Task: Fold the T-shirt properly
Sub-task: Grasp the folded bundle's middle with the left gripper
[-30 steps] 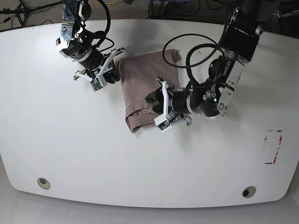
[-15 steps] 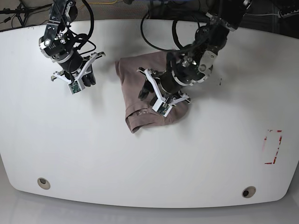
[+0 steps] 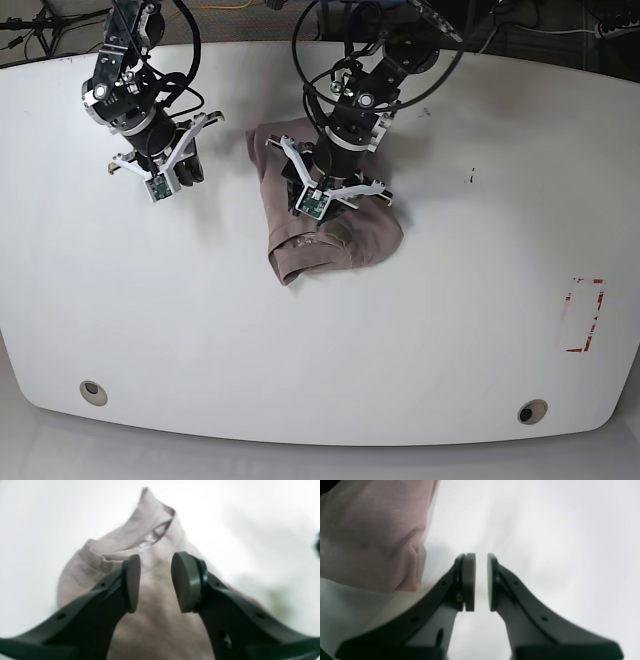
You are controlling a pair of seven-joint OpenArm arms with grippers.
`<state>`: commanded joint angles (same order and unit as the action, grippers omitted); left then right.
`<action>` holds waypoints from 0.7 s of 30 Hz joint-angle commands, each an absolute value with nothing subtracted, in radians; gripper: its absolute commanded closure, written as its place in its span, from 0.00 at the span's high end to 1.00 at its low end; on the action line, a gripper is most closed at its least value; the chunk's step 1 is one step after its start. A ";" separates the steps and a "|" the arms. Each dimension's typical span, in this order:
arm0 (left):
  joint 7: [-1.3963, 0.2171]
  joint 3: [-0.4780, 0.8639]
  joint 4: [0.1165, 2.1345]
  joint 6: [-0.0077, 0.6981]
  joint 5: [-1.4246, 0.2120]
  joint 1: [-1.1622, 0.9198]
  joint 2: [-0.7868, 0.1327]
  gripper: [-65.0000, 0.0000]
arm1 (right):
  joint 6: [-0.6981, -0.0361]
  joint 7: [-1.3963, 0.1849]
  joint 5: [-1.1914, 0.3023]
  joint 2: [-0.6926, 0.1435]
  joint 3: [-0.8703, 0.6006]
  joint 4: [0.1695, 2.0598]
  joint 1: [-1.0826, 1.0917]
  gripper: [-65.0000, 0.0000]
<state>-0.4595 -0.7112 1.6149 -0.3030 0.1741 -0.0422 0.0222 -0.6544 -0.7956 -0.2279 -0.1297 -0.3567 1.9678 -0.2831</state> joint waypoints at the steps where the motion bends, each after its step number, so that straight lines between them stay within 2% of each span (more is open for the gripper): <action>1: -0.458 -0.714 1.590 -0.306 0.177 -0.041 0.028 0.37 | -0.654 -0.796 -0.228 -0.130 -0.357 1.968 -0.283 0.13; 15: -0.458 -0.736 1.397 -0.306 0.174 -0.010 0.048 0.37 | -0.654 -0.796 -0.228 -0.130 -0.354 1.966 -0.283 0.13; 21: -0.458 -0.653 1.374 -0.303 0.151 -0.036 -0.027 0.37 | -0.654 -0.794 -0.228 -0.130 -0.354 1.966 -0.283 0.13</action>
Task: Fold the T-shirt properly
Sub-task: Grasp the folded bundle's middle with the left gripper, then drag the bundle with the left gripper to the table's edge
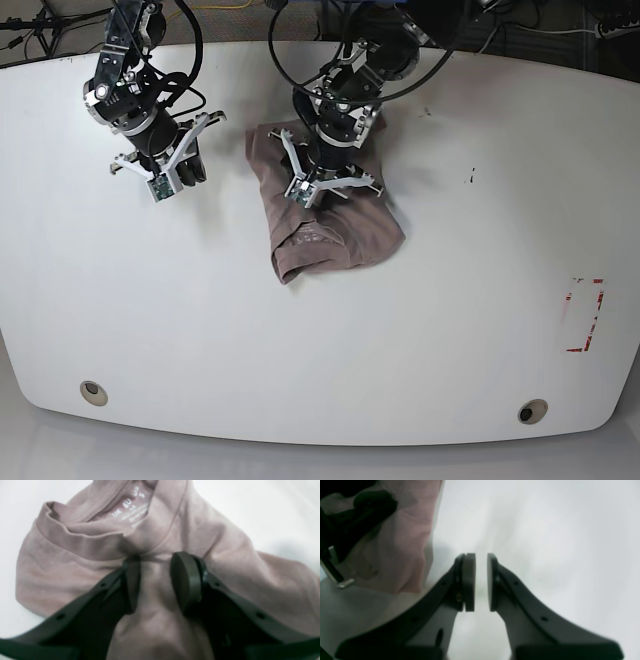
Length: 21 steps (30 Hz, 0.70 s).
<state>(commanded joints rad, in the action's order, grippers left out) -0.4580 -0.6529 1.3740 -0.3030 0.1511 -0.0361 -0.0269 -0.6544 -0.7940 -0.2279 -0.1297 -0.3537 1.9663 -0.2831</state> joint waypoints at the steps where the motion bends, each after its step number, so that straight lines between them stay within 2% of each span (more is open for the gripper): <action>1: -0.458 -0.638 1.377 -0.297 0.134 -0.039 -0.045 0.37 | -0.654 -0.794 -0.228 -0.130 -0.354 1.966 -0.283 0.13; 10: -0.463 -0.503 1.420 -0.096 -0.025 -0.074 -0.268 0.37 | -0.654 -0.794 -0.228 -0.125 -0.354 1.966 -0.282 0.13; 21: -0.464 -0.318 1.415 0.147 -0.051 -0.134 -0.492 0.37 | -0.654 -0.794 -0.228 -0.125 -0.352 1.966 -0.282 0.13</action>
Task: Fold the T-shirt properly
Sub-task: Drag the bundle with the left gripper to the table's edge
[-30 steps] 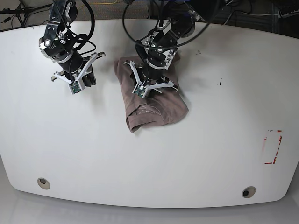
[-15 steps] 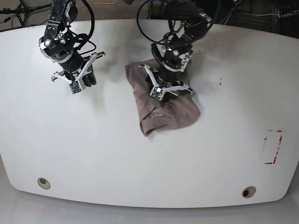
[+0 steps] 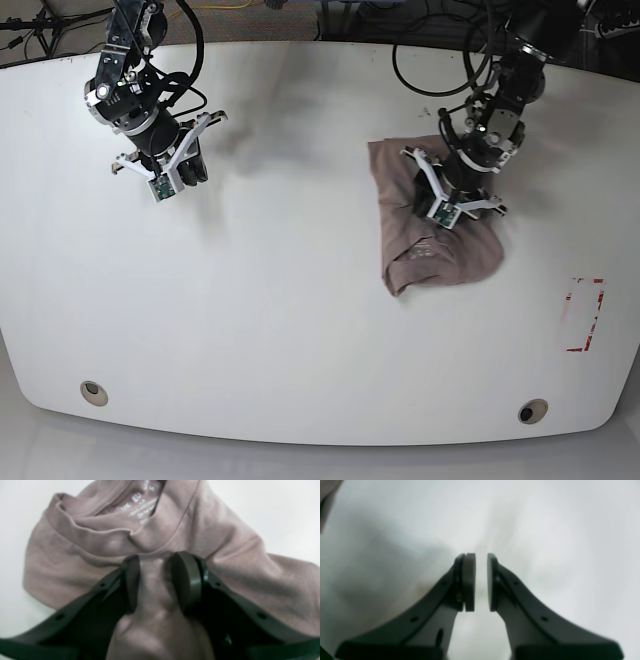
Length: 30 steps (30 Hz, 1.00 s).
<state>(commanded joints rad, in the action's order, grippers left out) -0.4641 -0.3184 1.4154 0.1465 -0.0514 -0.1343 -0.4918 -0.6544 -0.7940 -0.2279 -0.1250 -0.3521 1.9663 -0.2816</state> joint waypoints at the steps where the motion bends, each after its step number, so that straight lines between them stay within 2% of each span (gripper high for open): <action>1: -0.464 -0.302 1.415 0.170 -0.051 -0.140 -0.506 0.37 | -0.654 -0.794 -0.228 -0.124 -0.352 1.966 -0.282 0.13; 10: -0.464 -0.087 1.395 0.415 -0.047 -0.211 -0.621 0.36 | -0.654 -0.794 -0.229 -0.122 -0.351 1.968 -0.283 0.13; 15: -0.464 -0.002 1.305 0.512 -0.047 -0.213 -0.680 0.36 | -0.654 -0.794 -0.229 -0.122 -0.351 1.968 -0.283 0.13; 20: -0.460 0.067 1.210 0.575 -0.047 -0.209 -0.743 0.36 | -0.654 -0.794 -0.229 -0.122 -0.352 1.968 -0.288 0.13; 24: -0.460 0.105 1.179 0.598 -0.047 -0.209 -0.774 0.36 | -0.657 -0.794 -0.229 -0.122 -0.352 1.969 -0.291 0.12; 30: -0.460 0.119 1.173 0.650 -0.047 -0.209 -0.831 0.36 | -0.698 -0.796 -0.229 -0.122 -0.357 1.971 -0.292 0.12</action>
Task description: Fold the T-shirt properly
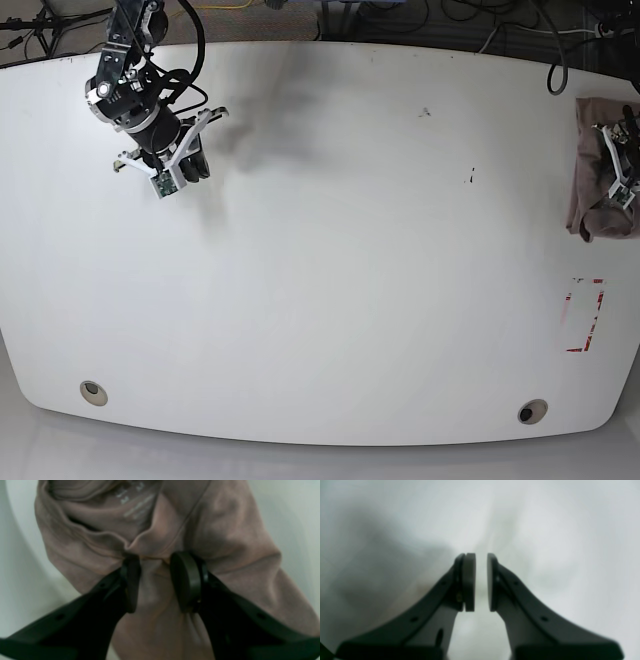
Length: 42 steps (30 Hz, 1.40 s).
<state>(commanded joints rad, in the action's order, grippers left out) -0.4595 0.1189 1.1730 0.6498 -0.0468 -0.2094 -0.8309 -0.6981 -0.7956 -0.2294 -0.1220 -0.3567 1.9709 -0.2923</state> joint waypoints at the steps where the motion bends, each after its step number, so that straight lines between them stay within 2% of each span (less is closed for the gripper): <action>1: -0.460 0.120 1.173 0.654 -0.050 -0.209 -0.837 0.36 | -0.698 -0.796 -0.229 -0.122 -0.357 1.971 -0.294 0.12; 7: -0.460 0.154 1.182 0.657 -0.051 -0.209 -0.842 0.36 | -0.698 -0.796 -0.229 -0.122 -0.358 1.971 -0.294 0.12; 10: -0.463 0.213 1.204 0.698 -0.051 -0.209 -0.842 0.36 | -0.698 -0.796 -0.229 -0.122 -0.358 1.972 -0.295 0.12; 14: -0.479 0.309 1.313 0.698 -0.051 -0.208 -0.835 0.36 | -0.698 -0.783 -0.229 -0.122 -0.360 1.972 -0.295 0.12; 18: -0.536 0.320 1.455 0.698 -0.053 -0.147 -0.814 0.36 | -0.698 -0.728 -0.229 -0.122 -0.381 1.969 -0.295 0.12; 25: -0.564 0.326 1.649 0.698 -0.045 -0.041 -0.656 0.36 | -0.698 -0.506 -0.219 -0.120 -0.387 1.949 -0.326 0.12; 27: -0.555 0.328 1.716 0.696 -0.045 -0.041 -0.585 0.36 | -0.698 -0.432 -0.217 -0.120 -0.387 1.937 -0.338 0.12; 34: -0.404 0.338 1.914 0.519 -0.045 -0.180 -0.387 0.36 | -0.698 -0.240 -0.217 -0.096 -0.463 1.923 -0.452 0.12; 38: -0.340 0.341 1.991 0.484 -0.045 -0.286 -0.275 0.36 | -0.698 -0.166 -0.217 -0.054 -0.532 1.923 -0.527 0.12; 42: -0.285 0.340 2.018 0.479 -0.045 -0.437 -0.185 0.36 | -0.698 -0.134 -0.228 -0.033 -0.587 1.923 -0.607 0.12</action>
